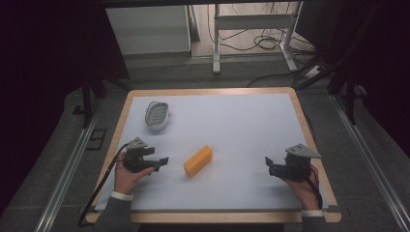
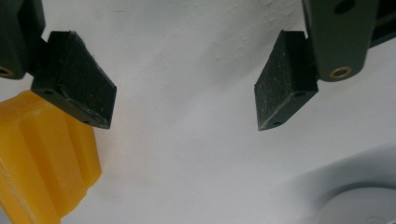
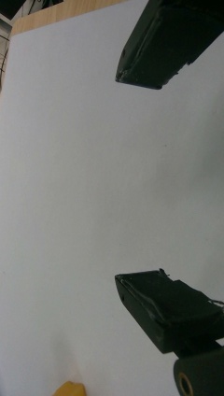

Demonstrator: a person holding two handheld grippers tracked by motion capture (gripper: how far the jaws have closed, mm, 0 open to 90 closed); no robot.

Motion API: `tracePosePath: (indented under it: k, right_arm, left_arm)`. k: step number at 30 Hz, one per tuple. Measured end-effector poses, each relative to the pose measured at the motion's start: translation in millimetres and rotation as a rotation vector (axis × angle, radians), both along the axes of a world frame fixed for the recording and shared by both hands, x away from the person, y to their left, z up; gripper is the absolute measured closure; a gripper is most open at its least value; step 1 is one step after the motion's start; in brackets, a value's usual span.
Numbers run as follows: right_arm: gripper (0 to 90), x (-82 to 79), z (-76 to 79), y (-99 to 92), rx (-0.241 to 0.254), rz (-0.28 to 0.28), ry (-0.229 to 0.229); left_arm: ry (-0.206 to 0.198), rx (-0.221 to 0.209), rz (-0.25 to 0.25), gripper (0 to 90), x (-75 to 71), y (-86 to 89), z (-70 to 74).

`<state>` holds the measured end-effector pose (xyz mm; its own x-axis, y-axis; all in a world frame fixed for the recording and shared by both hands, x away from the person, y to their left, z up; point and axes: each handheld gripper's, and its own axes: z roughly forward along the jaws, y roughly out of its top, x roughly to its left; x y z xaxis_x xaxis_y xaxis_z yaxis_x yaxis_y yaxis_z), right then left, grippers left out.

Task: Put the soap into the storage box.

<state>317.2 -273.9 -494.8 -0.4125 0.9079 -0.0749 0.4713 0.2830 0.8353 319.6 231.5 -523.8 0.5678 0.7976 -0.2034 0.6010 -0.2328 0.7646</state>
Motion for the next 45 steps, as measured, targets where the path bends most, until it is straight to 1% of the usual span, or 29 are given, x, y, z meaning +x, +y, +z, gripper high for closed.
tracePosePath:
  k: [2, 3, 12, 23, 25, 26, 27, 28, 29, 30, 33, 34, 35, 37, 39, 40, 41, 43, 45]
  right_arm:
    - [4.6, 0.4, 0.3, -0.3, 0.0, 0.0, -0.001]
    - [4.7, 0.6, 0.5, -0.4, 0.001, 0.0, -0.001]
    - [4.7, 1.0, -1.9, 0.8, -0.002, 0.004, 0.006]
    - [5.0, -0.5, -2.8, -2.5, -0.003, -0.011, 0.015]
    - [5.0, -1.2, -3.2, -2.7, -0.001, -0.011, 0.016]
    - [5.0, -1.3, -3.4, -2.8, 0.0, -0.009, 0.015]
    - [5.0, -1.3, -3.4, -2.8, 0.0, -0.009, 0.015]
    - [5.0, -1.6, -3.5, -3.9, 0.004, -0.009, 0.017]
    - [5.0, -1.6, -3.6, -4.9, 0.007, -0.01, 0.017]
    - [5.0, -1.7, -3.7, -6.3, 0.009, -0.014, 0.017]
    - [5.0, -2.1, -3.9, -8.9, 0.019, -0.021, 0.018]
    - [5.0, -2.6, -3.8, -11.7, 0.025, -0.019, 0.018]
    - [5.0, -2.6, -3.8, -11.7, 0.025, -0.019, 0.018]
    - [5.1, -3.1, -3.7, -14.1, 0.031, -0.02, 0.015]
    - [5.1, -3.7, -3.5, -16.6, 0.034, -0.017, 0.016]
    - [5.1, -4.2, -2.9, -18.3, 0.037, -0.021, 0.015]
    - [5.1, -4.2, -2.9, -18.3, 0.037, -0.021, 0.015]
    - [5.2, -4.7, -2.0, -19.4, 0.041, -0.024, 0.011]
    - [5.1, -5.1, -0.9, -20.3, 0.042, -0.027, 0.008]
  left_arm:
    - [-0.001, 0.005, 0.002, 21.4, -0.4, 0.3, 0.4]
    - [-0.002, 0.013, 0.012, 21.4, -1.3, 0.8, 1.4]
    - [-0.008, 0.019, 0.026, 21.5, -3.1, 3.0, 5.4]
    - [-0.007, 0.024, 0.022, 21.4, -1.9, 1.1, 6.1]
    - [-0.01, 0.028, 0.025, 21.5, -2.7, 0.6, 7.5]
    - [-0.016, 0.04, 0.023, 21.5, -3.0, 0.7, 9.4]
    - [-0.016, 0.04, 0.023, 21.5, -3.0, 0.7, 9.4]
    - [-0.018, 0.052, 0.033, 21.5, -4.0, 0.0, 12.1]
    - [-0.018, 0.052, 0.033, 21.5, -4.0, 0.0, 12.1]
    - [-0.024, 0.067, 0.038, 21.5, -4.0, -0.6, 15.9]
    - [-0.02, 0.069, 0.037, 21.3, -4.4, -2.0, 20.2]
    - [-0.019, 0.074, 0.041, 21.3, -4.8, -3.6, 24.1]
    - [-0.019, 0.074, 0.041, 21.3, -4.8, -3.6, 24.1]
    - [-0.013, 0.105, 0.05, 21.3, -4.9, -5.7, 27.7]
    - [-0.002, 0.125, 0.054, 21.1, -4.6, -8.1, 32.4]
    - [0.001, 0.144, 0.051, 21.0, -4.8, -10.7, 38.6]
    - [0.001, 0.144, 0.051, 20.9, -4.8, -10.7, 38.6]
    - [0.007, 0.157, 0.051, 20.7, -4.6, -13.3, 44.5]
    - [0.009, 0.155, 0.049, 20.6, -4.1, -15.9, 49.3]
